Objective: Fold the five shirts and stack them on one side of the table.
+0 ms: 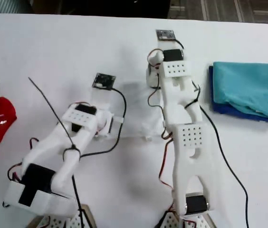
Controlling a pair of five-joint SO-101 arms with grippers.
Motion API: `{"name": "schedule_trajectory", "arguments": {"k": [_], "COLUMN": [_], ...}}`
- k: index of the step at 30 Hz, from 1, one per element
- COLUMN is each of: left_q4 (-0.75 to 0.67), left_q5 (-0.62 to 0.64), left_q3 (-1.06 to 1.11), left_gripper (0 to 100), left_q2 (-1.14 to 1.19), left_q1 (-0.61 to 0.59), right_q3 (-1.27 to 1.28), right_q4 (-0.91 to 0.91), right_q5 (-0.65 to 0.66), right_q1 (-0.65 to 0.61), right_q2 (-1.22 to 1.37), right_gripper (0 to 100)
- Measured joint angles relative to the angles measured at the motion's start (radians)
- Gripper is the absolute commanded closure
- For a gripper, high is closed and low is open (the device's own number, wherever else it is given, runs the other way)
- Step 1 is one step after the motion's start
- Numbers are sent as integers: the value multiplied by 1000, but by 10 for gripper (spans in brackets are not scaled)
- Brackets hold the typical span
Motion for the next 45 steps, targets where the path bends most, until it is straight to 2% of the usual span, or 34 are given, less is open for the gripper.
{"name": "schedule_trajectory", "arguments": {"k": [10, 16, 20, 24, 29, 33, 36, 40, 45], "left_q4": [-2, -2, -2, 11, 41, 52, 61, 41, -49], "left_q5": [0, -6, -81, -110, -117, -135, -212, -245, -249], "left_q3": [0, 2, 2, 2, 5, 5, 5, 46, 164], "left_gripper": [974, 974, 974, 973, 974, 974, 974, 974, 974], "left_q2": [0, 0, 0, -5, -143, -350, -491, -586, -594], "left_q1": [0, 0, 0, 0, 0, 2, -3, -115, -364], "right_q3": [0, -117, -264, -310, -199, -43, 106, 325, 517], "right_q4": [-49, 86, 187, 207, 207, 207, 207, 207, 147], "right_q5": [0, 0, 0, 0, 0, 0, 35, 48, -34], "right_q1": [81, 78, 97, 143, 149, 129, 63, -25, -43], "right_q2": [14, 5, -41, -75, -124, -261, -379, -494, -514], "right_gripper": [976, 976, 976, 971, 962, 859, 788, 779, 776]}}
